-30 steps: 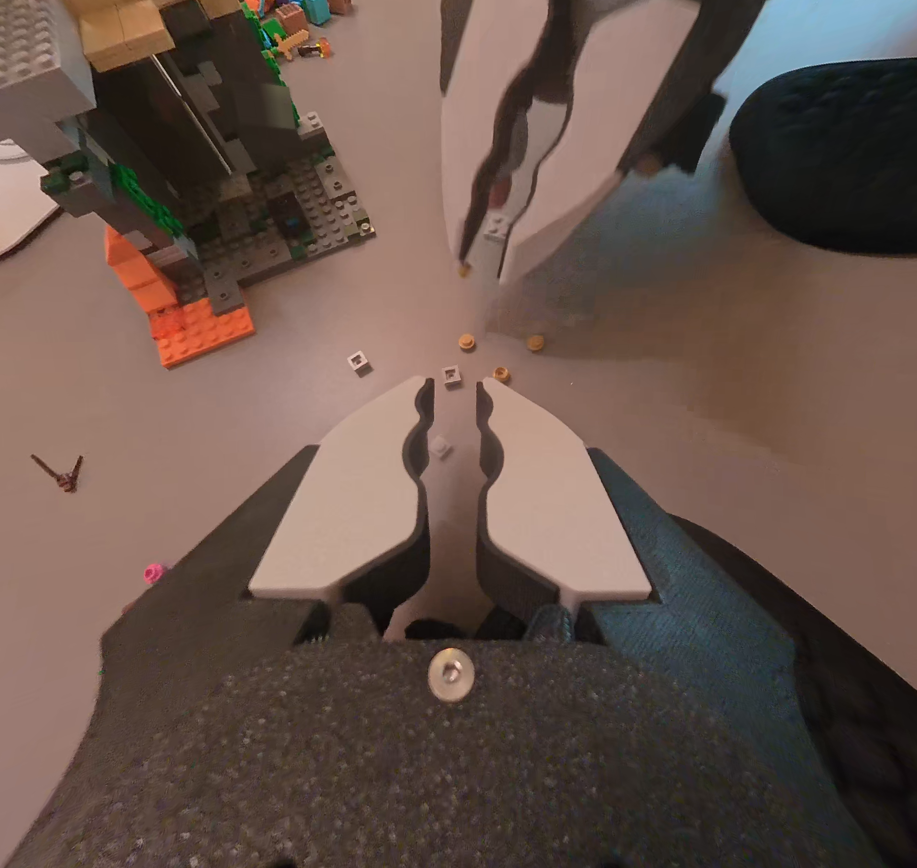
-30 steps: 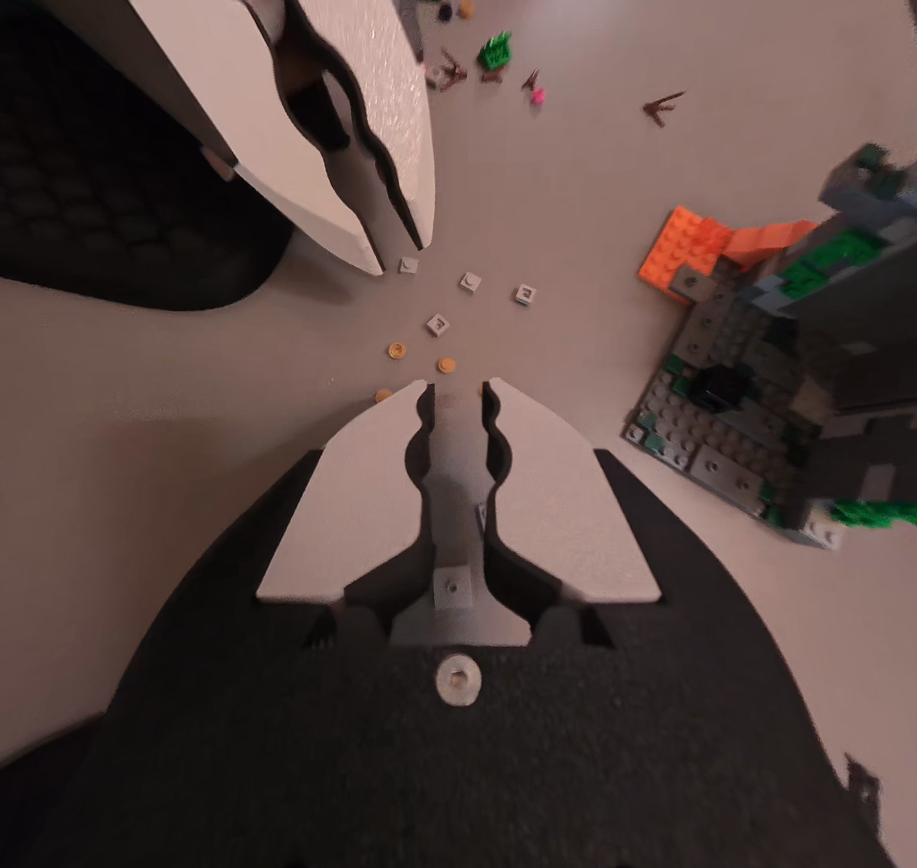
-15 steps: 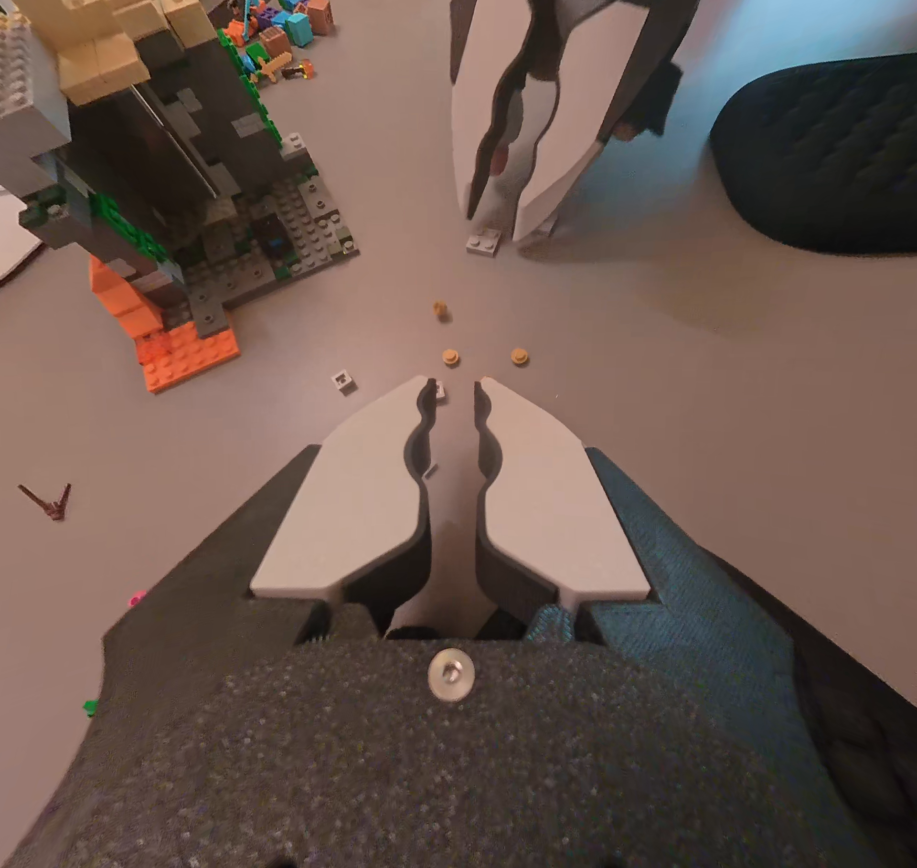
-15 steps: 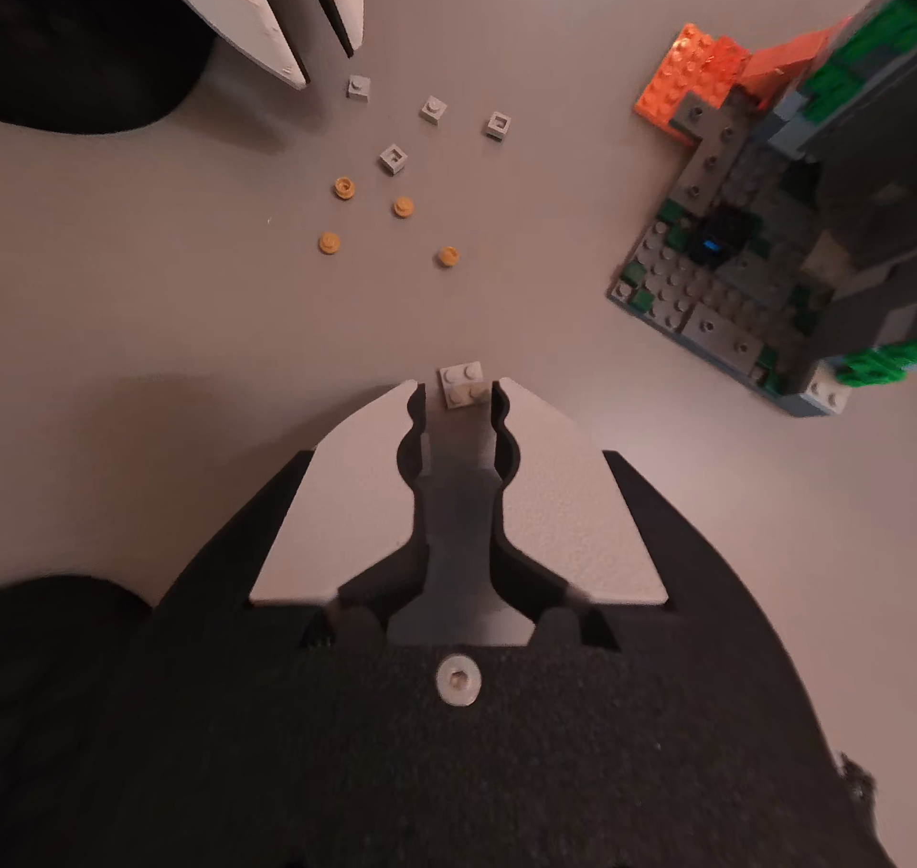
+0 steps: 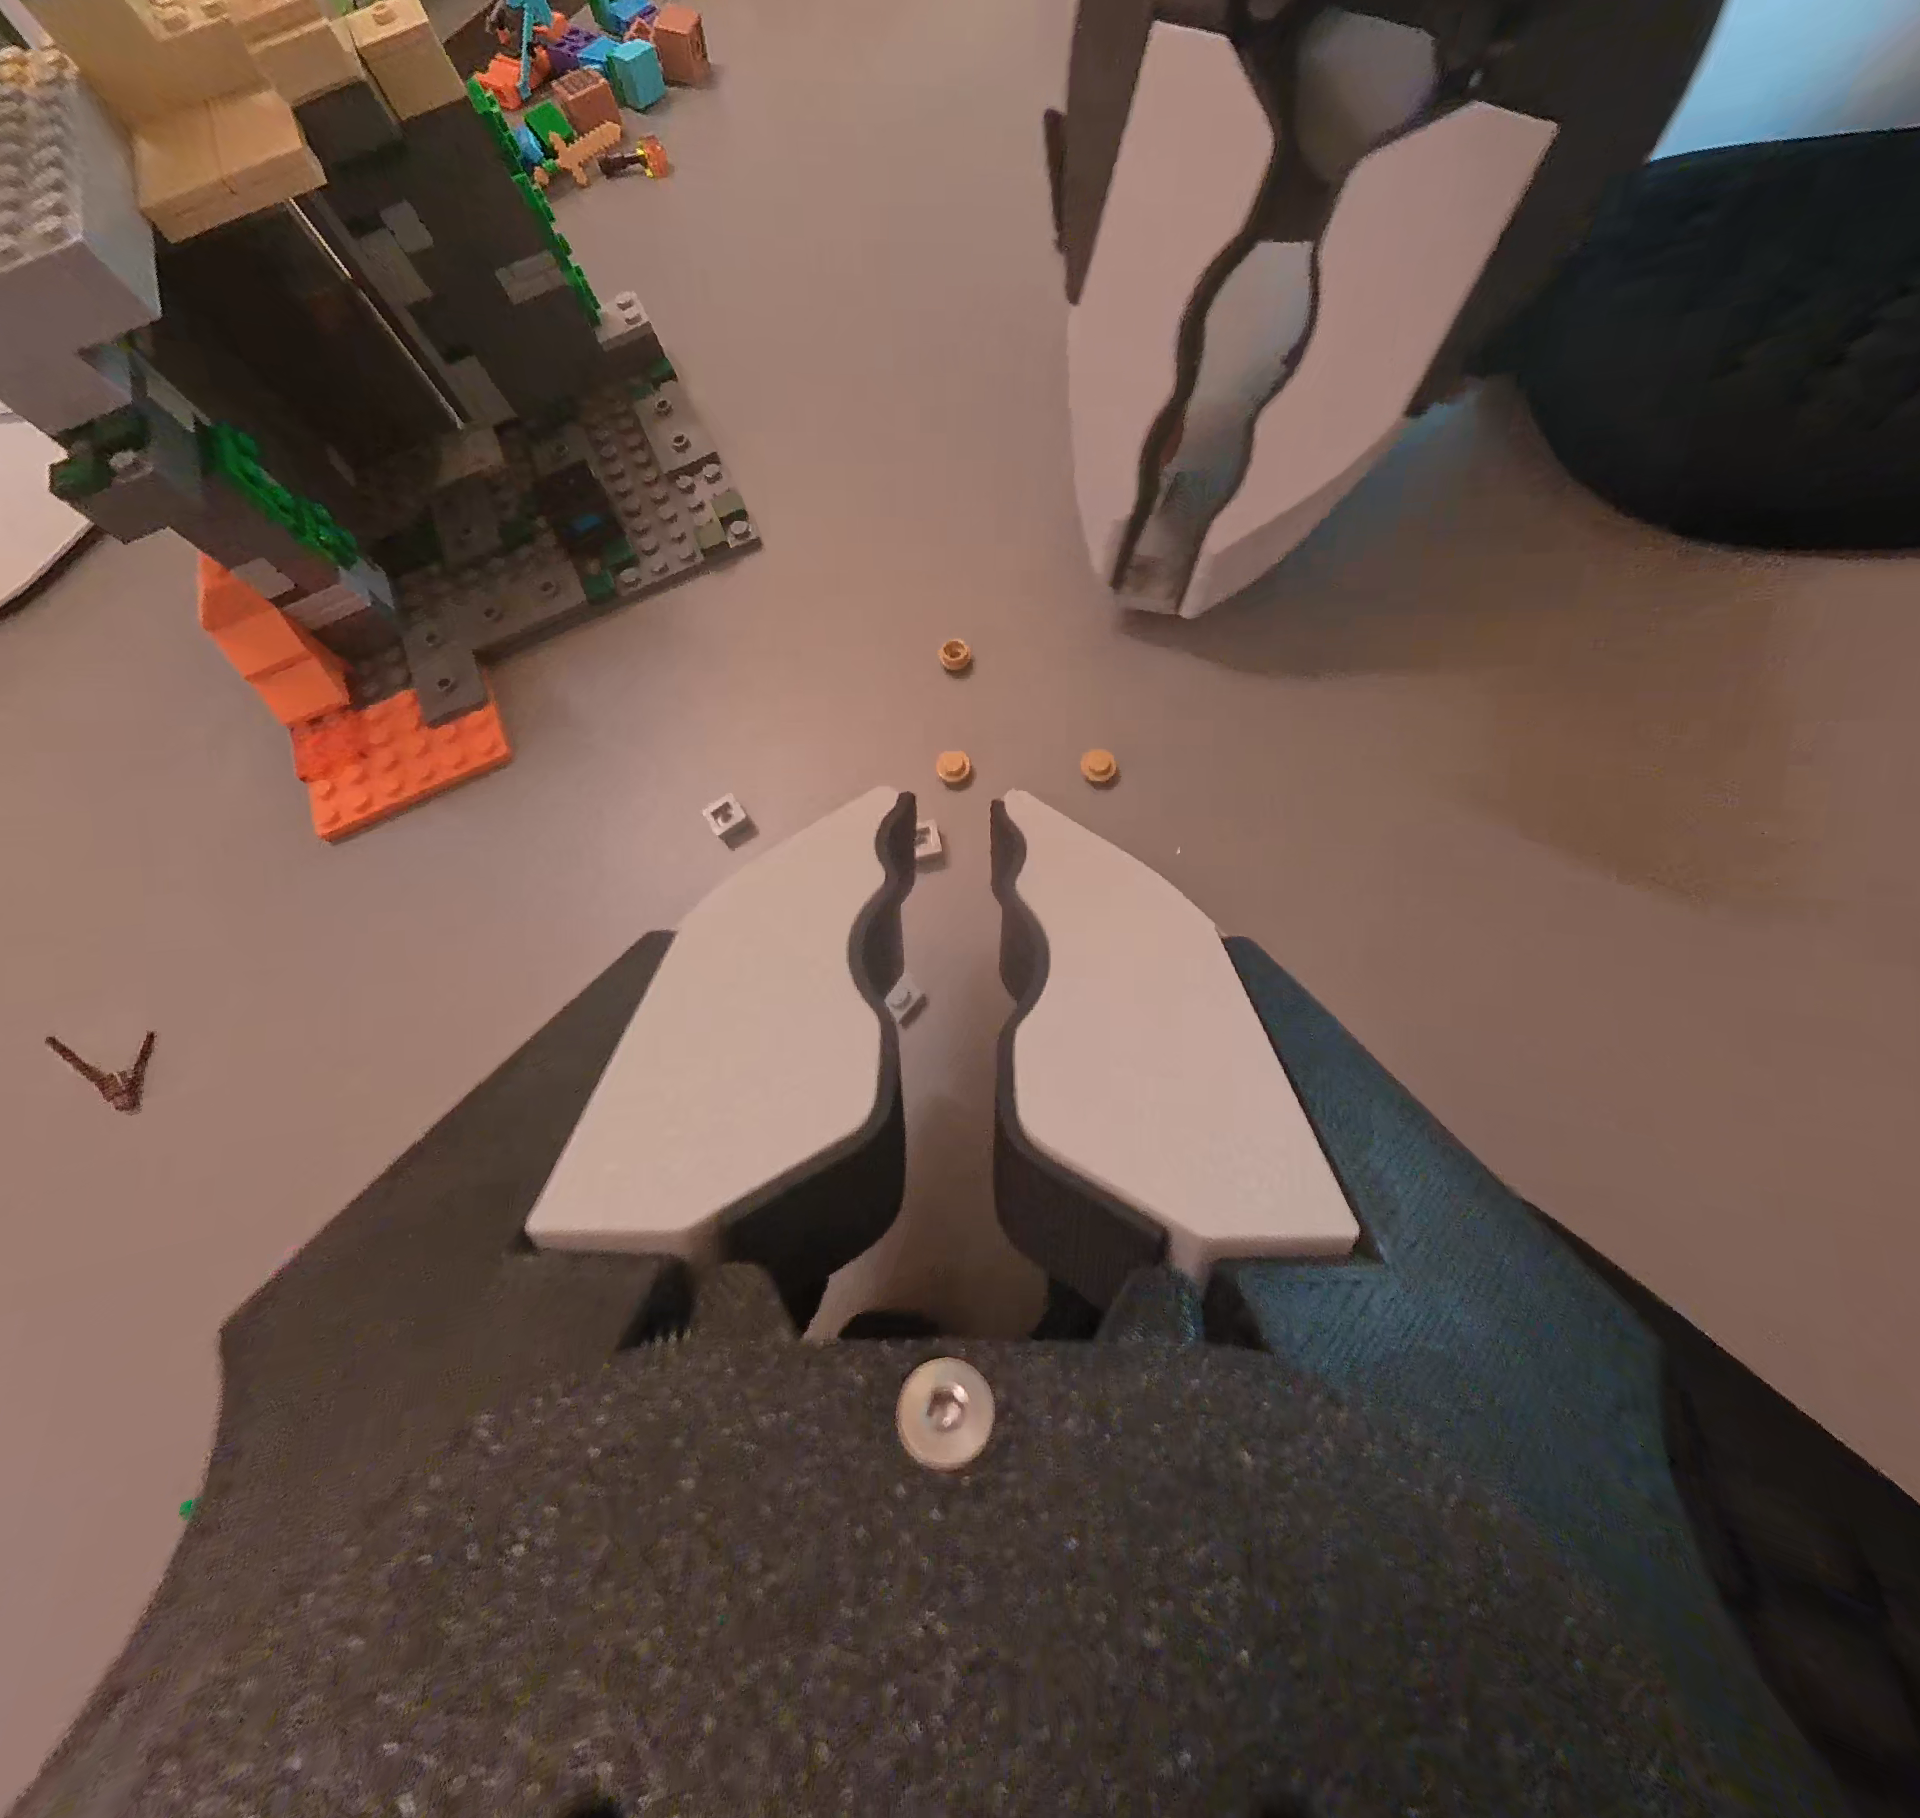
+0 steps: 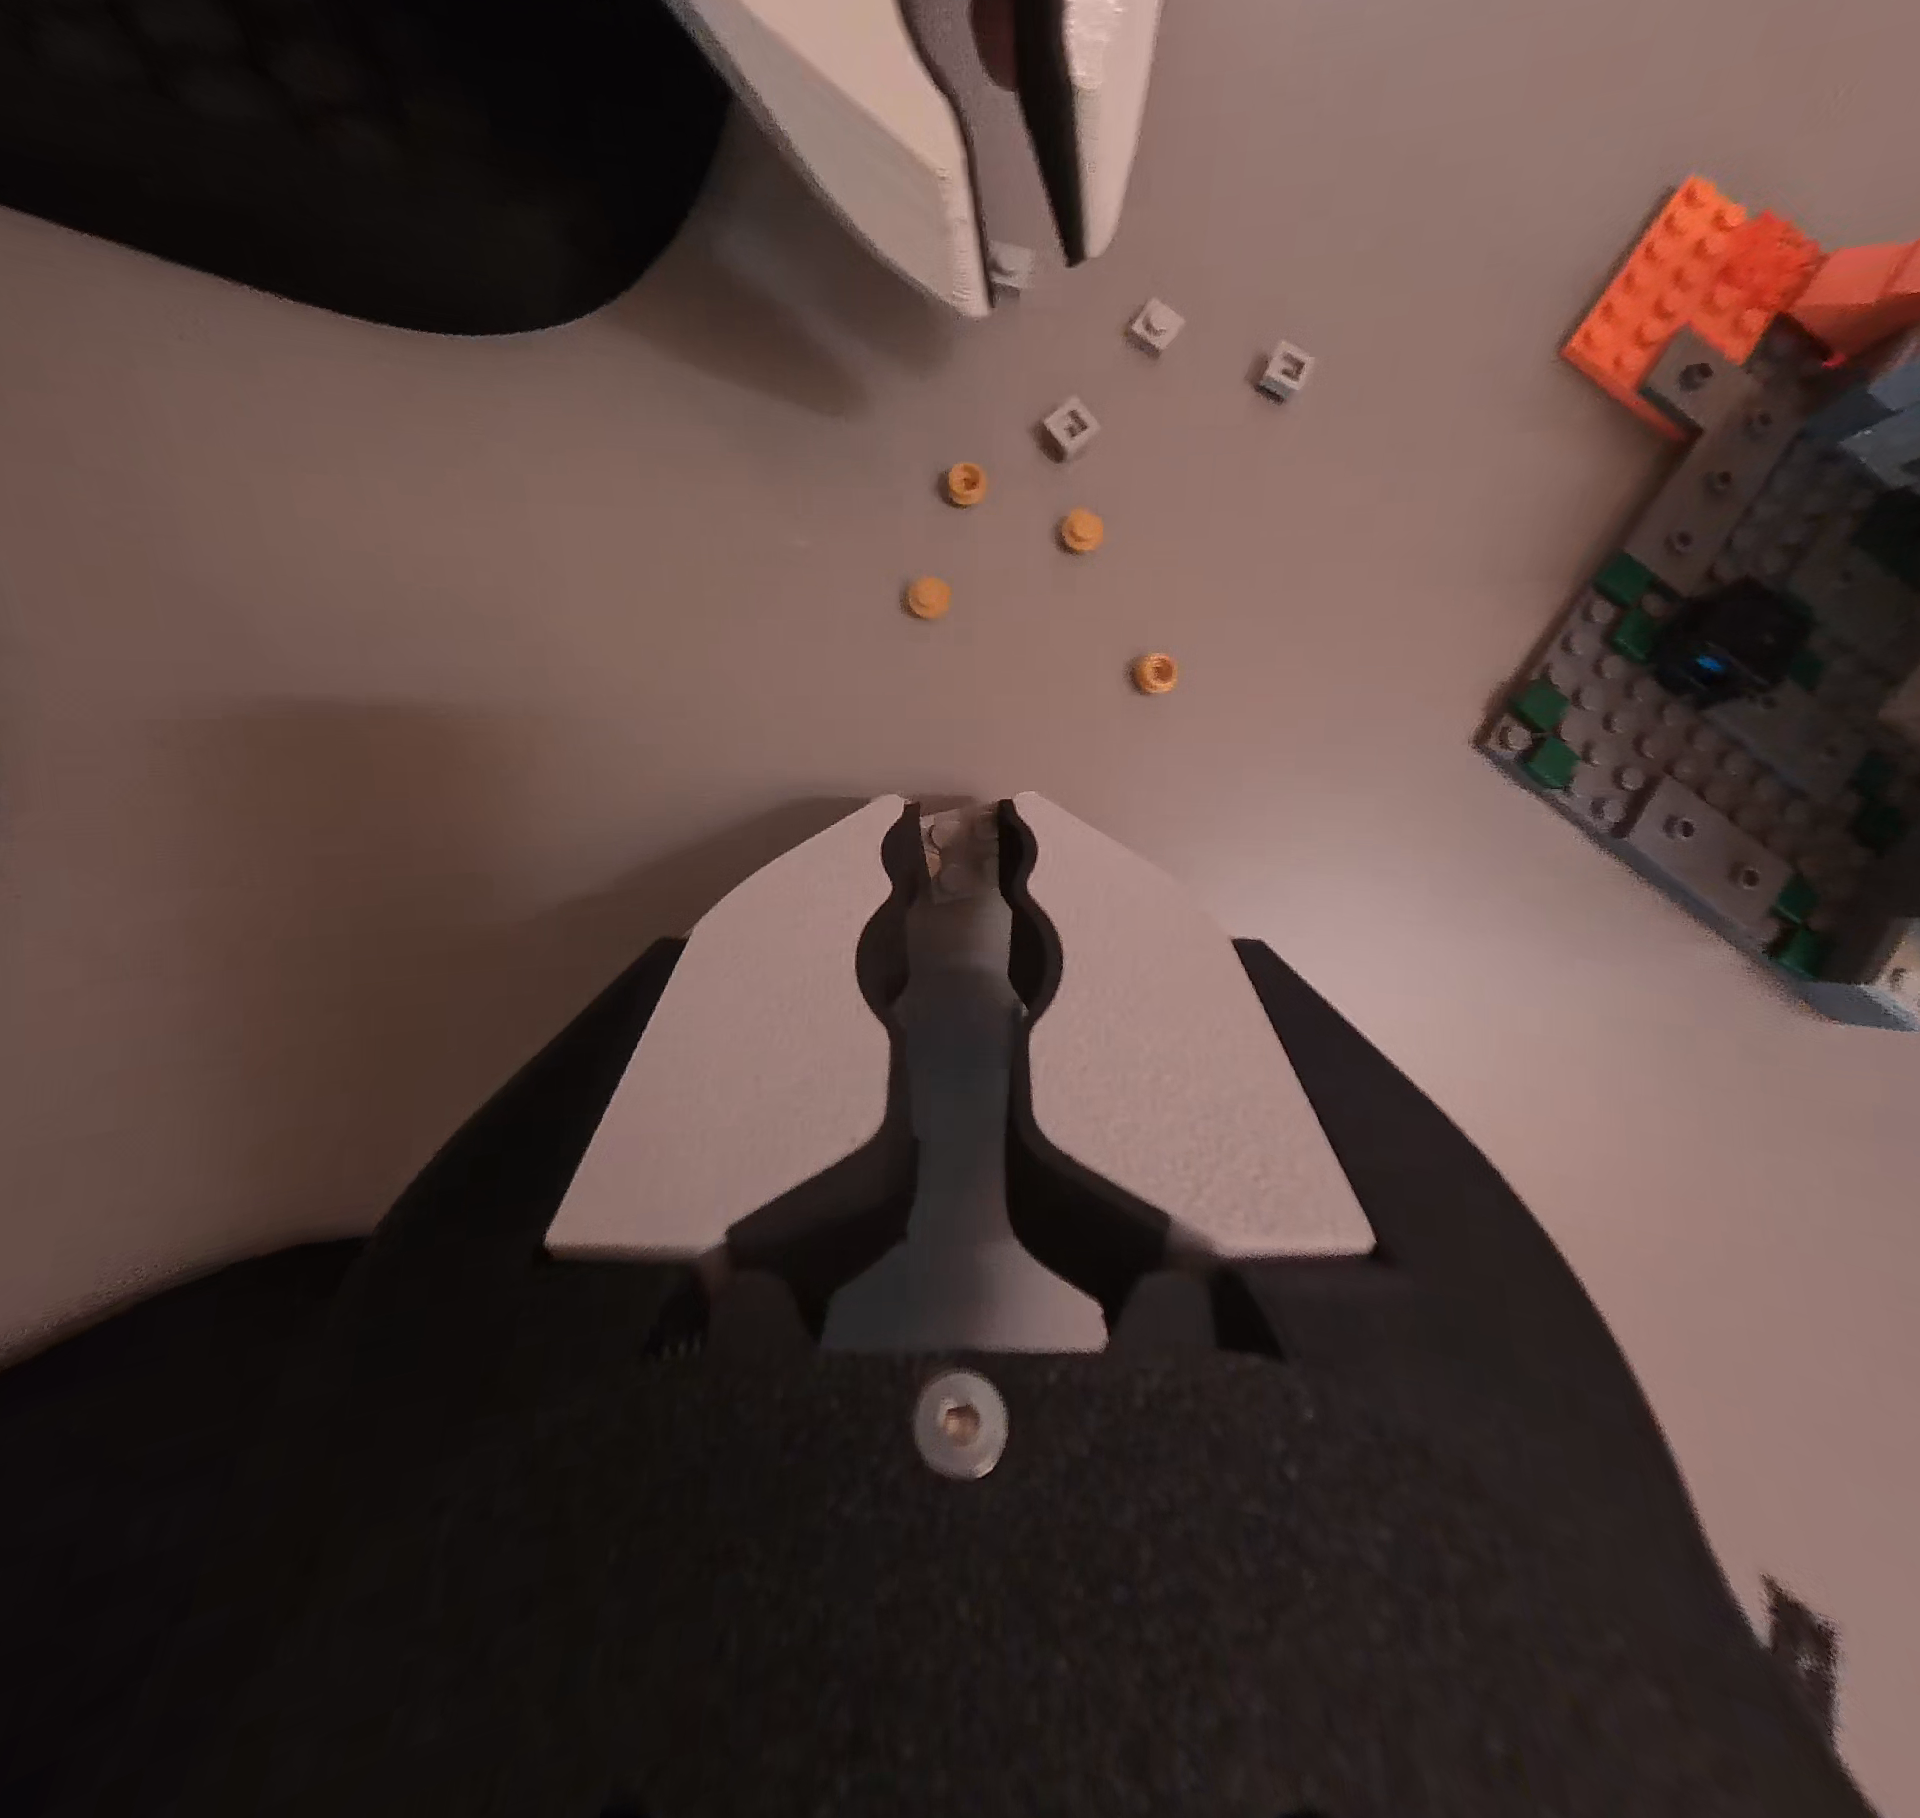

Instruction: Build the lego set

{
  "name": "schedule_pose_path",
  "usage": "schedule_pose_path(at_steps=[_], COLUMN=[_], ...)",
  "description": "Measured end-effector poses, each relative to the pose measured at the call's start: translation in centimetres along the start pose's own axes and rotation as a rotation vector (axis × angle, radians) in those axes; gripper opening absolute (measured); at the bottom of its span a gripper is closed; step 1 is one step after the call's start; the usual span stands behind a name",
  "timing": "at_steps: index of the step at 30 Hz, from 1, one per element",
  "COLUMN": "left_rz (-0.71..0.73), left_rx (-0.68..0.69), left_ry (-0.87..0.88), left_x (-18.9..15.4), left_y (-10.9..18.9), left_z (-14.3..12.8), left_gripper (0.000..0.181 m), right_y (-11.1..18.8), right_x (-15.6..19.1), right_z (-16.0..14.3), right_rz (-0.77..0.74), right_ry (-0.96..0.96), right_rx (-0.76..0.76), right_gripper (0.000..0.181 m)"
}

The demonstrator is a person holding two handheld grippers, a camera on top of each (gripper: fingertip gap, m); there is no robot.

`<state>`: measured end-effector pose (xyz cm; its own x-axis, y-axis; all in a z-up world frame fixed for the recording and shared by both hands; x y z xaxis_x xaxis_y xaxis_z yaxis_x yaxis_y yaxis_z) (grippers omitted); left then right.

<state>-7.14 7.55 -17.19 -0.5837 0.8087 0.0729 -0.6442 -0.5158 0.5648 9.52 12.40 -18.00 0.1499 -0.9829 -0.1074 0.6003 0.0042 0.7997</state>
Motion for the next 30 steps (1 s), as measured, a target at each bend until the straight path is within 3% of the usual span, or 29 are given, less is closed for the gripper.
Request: schedule_pose_path(at_steps=[7,19,24,30], left_rz=[0.016,0.032,0.04,0.056], left_rx=[0.006,0.009,-0.002,-0.025], left_ry=[-0.033,-0.043,-0.043,-0.037], left_x=[-0.2,-0.2,-0.2,-0.1], left_y=[-0.4,-0.6,-0.5,-0.2], left_z=[0.3,0.3,0.3,0.3], left_gripper=[0.012,0.012,0.011,0.01], right_y=[-0.2,0.2,1.7,-0.6], right_x=[2.1,2.4,0.7,-2.8], right_z=[-0.1,0.1,0.6,1.9], right_rz=[-0.033,-0.017,0.017,0.013], right_ry=[-0.053,-0.116,-0.12,0.02], right_rx=[0.022,-0.048,-0.161,-0.066], right_gripper=[0.014,0.023,0.022,0.019])
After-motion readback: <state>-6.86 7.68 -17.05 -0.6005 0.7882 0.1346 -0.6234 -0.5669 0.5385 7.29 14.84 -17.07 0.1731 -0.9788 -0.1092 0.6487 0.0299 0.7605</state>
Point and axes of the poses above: each gripper's, where its closed fingertips meet, y back along the fingers, z out of its top, x = y × z across the jaws, the point moved 8 cm from there along y, back along the fingers, and after that the axes turned 2 degrees about -z, right-handed, at the moved point
